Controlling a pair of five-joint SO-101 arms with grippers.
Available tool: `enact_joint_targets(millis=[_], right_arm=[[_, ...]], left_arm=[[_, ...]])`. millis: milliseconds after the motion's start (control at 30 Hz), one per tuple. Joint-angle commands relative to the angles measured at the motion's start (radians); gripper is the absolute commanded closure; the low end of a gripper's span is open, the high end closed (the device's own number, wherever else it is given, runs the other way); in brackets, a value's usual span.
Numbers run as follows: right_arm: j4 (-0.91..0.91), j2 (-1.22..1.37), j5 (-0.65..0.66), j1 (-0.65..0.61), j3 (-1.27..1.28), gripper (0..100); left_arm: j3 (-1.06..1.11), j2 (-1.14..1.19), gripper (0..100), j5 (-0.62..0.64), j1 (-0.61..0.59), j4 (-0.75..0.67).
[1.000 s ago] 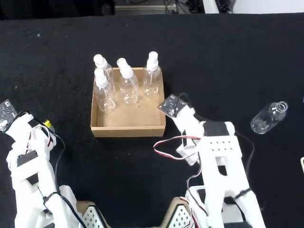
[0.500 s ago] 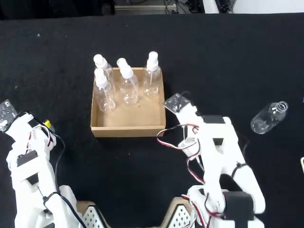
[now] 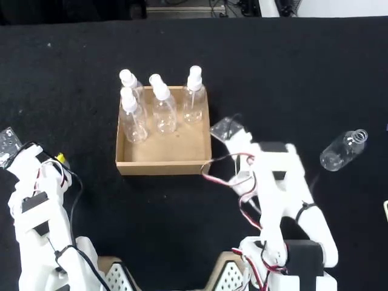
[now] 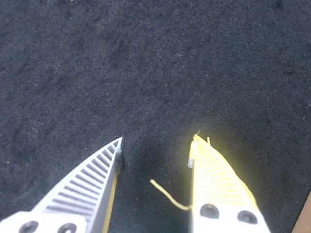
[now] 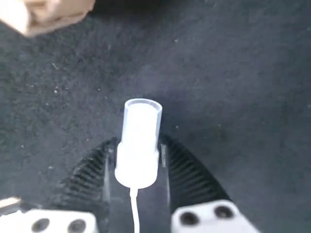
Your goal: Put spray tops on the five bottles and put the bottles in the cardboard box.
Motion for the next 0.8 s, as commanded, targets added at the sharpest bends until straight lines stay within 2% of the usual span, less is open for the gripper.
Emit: enact_joint_targets(millis=[0,167,300,433,533,767], right_arm=[[0.157,-0.07,0.0,0.044,-0.222,98.8],[0.285,-0.226,0.0,0.167,-0.481,98.8],[0.262,-0.351,-0.077,0.302,-0.622,98.8],[0.028,-0.432,-0.242,0.442,-0.647,98.8],[-0.213,-0.45,-0.316,0.523,-0.593,98.8],[-0.644,-0.453,-0.345,0.606,-0.355,98.8]], left_arm=[[-0.018,-0.029,80,-0.008,0.008,-0.021],[-0.018,-0.029,80,-0.008,0.008,-0.021],[-0.018,-0.029,80,-0.008,0.01,-0.021],[-0.018,-0.029,80,-0.008,0.01,-0.021],[-0.018,-0.029,80,-0.008,0.01,-0.021],[-0.018,-0.029,80,-0.008,0.01,-0.021]])
